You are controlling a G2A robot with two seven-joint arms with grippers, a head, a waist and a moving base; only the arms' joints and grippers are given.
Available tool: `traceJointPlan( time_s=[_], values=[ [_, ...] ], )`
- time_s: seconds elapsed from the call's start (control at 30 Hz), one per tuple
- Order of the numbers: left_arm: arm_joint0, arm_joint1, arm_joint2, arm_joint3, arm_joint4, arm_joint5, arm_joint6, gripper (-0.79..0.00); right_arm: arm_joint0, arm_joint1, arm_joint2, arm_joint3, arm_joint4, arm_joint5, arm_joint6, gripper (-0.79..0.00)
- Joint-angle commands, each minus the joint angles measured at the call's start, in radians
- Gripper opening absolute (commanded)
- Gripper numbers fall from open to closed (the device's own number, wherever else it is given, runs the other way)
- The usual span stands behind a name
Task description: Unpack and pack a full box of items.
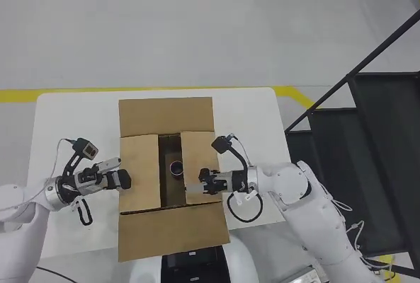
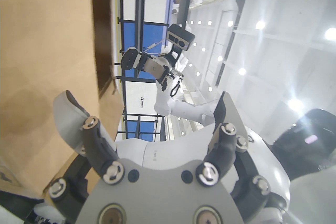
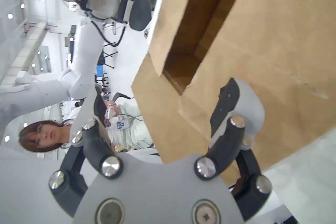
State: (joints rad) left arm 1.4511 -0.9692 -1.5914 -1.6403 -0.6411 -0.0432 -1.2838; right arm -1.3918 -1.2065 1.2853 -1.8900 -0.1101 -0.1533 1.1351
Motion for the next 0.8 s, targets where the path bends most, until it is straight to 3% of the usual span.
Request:
traceJointPlan(
  time_s=[0.0, 0.27, 0.53, 0.77],
  values=[
    [0.02, 0.002, -0.031, -0.012, -0.046, -0.007, -0.01, 0.0, -0.034, 0.012, 0.057, -0.033, 0.018, -0.002, 0.055, 0.0],
    [0.088, 0.009, -0.129, -0.016, -0.111, -0.033, -0.006, 0.0, -0.186, 0.054, 0.182, -0.081, -0.071, 0.035, 0.219, 0.0],
    [0.109, 0.012, -0.172, 0.016, -0.132, -0.039, -0.002, 0.0, -0.252, 0.066, 0.13, -0.004, -0.055, 0.0, 0.243, 0.0],
    [0.12, 0.014, -0.186, 0.008, -0.132, -0.045, 0.009, 0.0, -0.241, 0.071, 0.056, 0.047, -0.004, -0.026, 0.265, 0.0]
  ],
)
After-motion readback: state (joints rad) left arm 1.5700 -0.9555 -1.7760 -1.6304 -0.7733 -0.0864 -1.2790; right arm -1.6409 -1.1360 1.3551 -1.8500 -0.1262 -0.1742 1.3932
